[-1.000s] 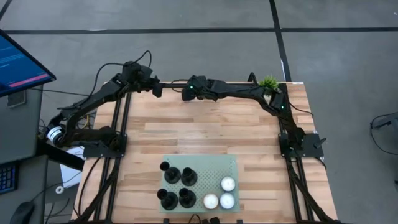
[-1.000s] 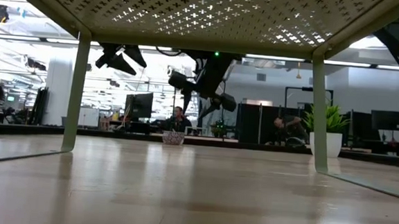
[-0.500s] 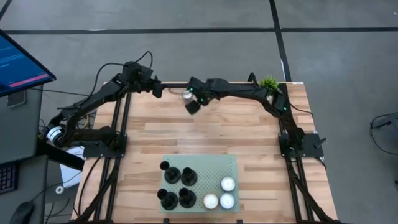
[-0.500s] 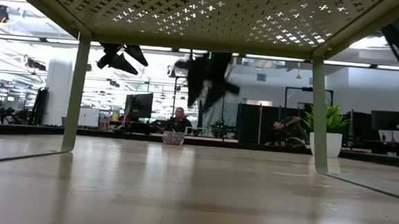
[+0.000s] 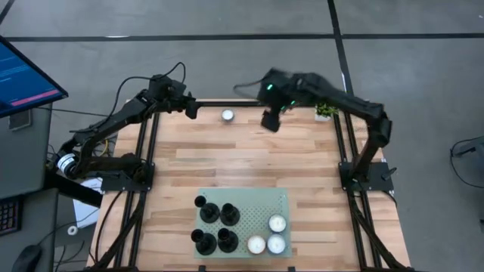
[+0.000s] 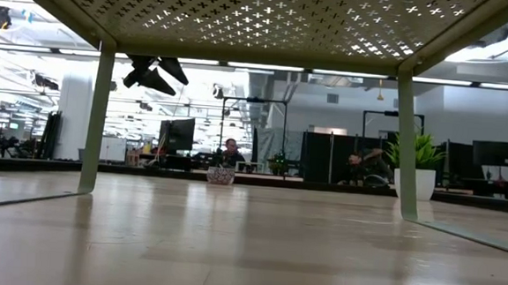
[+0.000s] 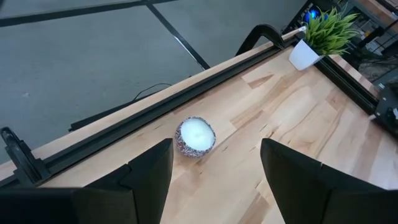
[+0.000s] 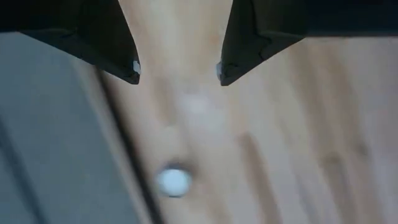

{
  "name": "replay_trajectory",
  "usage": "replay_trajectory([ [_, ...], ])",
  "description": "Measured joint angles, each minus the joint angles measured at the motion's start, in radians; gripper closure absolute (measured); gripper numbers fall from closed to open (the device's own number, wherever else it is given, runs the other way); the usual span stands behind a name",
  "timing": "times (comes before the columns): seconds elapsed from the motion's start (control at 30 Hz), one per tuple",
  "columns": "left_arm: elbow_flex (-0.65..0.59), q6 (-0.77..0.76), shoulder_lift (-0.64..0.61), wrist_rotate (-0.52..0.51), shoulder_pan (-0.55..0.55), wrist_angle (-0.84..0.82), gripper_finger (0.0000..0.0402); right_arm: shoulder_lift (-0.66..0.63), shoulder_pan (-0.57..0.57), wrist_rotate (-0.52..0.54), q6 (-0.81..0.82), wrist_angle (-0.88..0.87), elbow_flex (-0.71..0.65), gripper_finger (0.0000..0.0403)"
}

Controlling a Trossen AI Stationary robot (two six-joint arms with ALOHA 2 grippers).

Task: Stock candles on shelf
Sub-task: Adjust the shelf

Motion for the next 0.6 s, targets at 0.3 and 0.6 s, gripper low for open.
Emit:
replay_trajectory([
  [0.3, 0.000, -0.112, 0.000, -0.007, -0.001, 0.003, 0.0158, -0.035, -0.261, -0.148, -0.347, 0.112, -0.002, 0.0200],
  [0.6, 0.000, -0.328, 0.000, -0.075, -0.001, 0.010, 0.0158, 0.087, -0.464, -0.399, -0.382, 0.349, -0.002, 0.0198],
])
